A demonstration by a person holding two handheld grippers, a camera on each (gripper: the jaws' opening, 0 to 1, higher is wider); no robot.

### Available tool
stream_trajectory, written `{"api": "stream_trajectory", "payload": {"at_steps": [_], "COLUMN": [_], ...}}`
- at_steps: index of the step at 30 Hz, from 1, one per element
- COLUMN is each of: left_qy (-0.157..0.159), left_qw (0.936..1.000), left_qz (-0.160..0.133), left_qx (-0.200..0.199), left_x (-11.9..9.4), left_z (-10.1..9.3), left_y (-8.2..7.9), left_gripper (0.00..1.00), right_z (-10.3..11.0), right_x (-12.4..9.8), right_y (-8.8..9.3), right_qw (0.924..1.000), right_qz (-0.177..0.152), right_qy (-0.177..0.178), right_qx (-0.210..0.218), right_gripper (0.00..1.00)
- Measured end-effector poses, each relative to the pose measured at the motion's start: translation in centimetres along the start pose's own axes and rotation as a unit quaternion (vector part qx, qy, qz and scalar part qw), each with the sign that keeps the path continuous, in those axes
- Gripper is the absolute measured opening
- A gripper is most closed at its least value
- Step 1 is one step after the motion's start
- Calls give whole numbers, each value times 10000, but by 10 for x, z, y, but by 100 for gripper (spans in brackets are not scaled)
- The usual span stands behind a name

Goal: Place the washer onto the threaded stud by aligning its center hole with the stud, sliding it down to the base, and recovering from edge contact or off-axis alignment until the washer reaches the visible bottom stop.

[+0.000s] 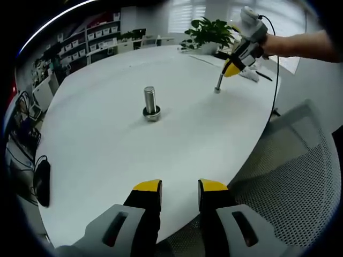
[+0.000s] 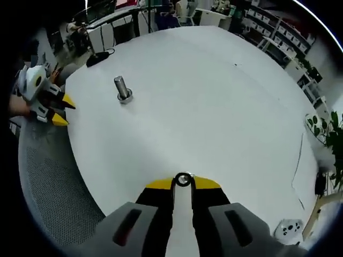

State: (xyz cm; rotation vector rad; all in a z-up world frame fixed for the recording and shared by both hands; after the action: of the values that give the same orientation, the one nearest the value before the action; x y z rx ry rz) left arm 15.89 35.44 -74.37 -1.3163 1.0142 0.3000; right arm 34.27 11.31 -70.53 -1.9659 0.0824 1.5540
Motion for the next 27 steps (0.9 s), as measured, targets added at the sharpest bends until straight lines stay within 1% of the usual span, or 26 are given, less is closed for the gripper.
{"api": "stream_trajectory", "payload": {"at_steps": [2, 5, 7, 10, 12, 18, 27], "left_qy": [5, 23, 23, 21, 24, 12, 31], "left_qw": [10000, 10000, 10000, 10000, 10000, 10000, 10000], "left_qz": [8, 7, 24, 26, 23, 30, 65], "left_qx": [1, 20, 26, 25, 17, 17, 27], "left_x": [0, 0, 0, 0, 0, 0, 0], "left_z": [0, -1, -1, -1, -1, -1, -2], "left_y": [0, 0, 0, 1, 1, 1, 2], "left_gripper": [25, 25, 25, 25, 25, 25, 25], "right_z": [-3, -3, -5, -7, -10, -10, -12], "right_x": [1, 5, 7, 8, 9, 12, 25], "right_y": [0, 1, 2, -1, 1, 4, 6], "right_qw": [10000, 10000, 9998, 9999, 9997, 9996, 9991], "right_qz": [6, 74, 127, 112, 169, 248, 413], "right_qy": [49, 29, 72, 76, 121, 71, -16], "right_qx": [-1, -34, -122, -71, -135, -142, -125], "right_gripper": [13, 13, 14, 14, 14, 14, 14]}}
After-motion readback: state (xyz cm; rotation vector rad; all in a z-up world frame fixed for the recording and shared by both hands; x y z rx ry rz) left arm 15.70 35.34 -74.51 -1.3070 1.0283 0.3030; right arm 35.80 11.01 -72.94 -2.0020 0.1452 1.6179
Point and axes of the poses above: the point that each gripper's makers call its tool centre point, and the gripper's own axes: x roughly forward along the fingers, z roughly to its left, y roughly out of its underside, the point moved 3 cm from there along -x, roughly backward along the fingers
